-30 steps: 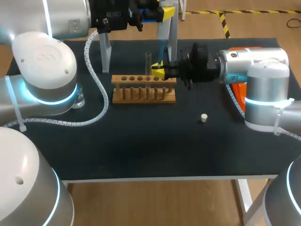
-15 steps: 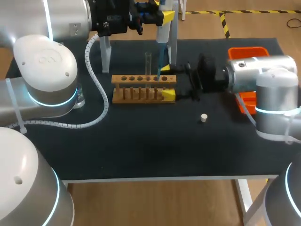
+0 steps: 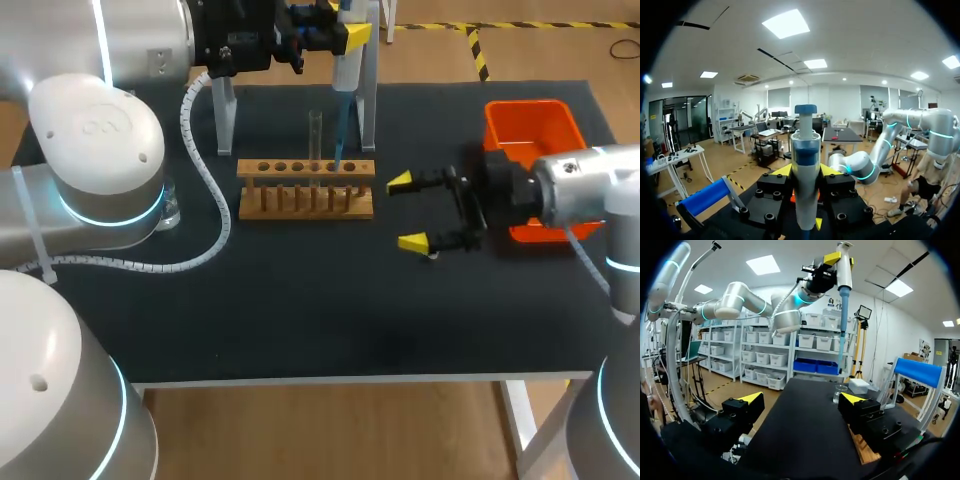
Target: Invert the test tube, pick up the pipette, mount the tip to pipette, aspirate from beaker and dispense into the tube, eject the tip, return the pipette, and cap with the stopper.
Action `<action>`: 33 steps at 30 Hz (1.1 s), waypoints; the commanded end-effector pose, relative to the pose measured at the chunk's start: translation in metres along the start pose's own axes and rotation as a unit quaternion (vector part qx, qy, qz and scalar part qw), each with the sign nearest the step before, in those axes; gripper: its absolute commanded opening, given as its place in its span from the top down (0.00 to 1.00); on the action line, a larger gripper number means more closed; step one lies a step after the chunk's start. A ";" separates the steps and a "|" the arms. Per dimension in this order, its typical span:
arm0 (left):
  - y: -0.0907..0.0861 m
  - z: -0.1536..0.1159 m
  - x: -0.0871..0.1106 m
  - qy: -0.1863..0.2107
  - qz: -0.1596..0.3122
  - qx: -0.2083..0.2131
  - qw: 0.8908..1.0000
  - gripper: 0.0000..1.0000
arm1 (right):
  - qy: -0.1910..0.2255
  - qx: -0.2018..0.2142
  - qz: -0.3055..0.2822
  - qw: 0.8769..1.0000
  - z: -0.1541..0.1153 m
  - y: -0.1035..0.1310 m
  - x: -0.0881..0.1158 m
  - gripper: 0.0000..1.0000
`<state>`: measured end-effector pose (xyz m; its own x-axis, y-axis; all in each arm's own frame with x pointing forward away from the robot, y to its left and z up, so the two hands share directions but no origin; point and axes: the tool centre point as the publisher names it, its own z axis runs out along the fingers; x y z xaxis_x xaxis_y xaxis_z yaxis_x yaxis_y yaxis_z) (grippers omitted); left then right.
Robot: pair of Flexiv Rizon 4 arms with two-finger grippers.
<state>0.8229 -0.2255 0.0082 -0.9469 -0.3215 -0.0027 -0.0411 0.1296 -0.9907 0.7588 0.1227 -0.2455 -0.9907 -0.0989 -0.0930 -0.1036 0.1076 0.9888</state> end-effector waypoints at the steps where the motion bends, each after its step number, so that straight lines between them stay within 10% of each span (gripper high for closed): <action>1: 0.000 -0.001 0.000 0.001 0.000 0.001 1.000 1.00 | -0.017 0.024 -0.003 1.000 -0.023 0.006 0.023 0.00; 27: 0.000 -0.001 0.000 0.001 0.000 0.001 1.000 1.00 | -0.017 0.024 -0.003 1.000 -0.023 0.006 0.023 0.00; 33: 0.012 -0.035 -0.028 -0.044 -0.001 0.008 0.999 1.00 | -0.017 0.024 -0.003 1.000 -0.023 0.006 0.023 0.00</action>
<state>0.8442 -0.2029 0.0058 -0.9159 -0.4013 -0.0117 -0.0411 0.1225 -0.9916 0.7381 0.0986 -0.2396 -0.9923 -0.0684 -0.1031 -0.1126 0.1533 0.9818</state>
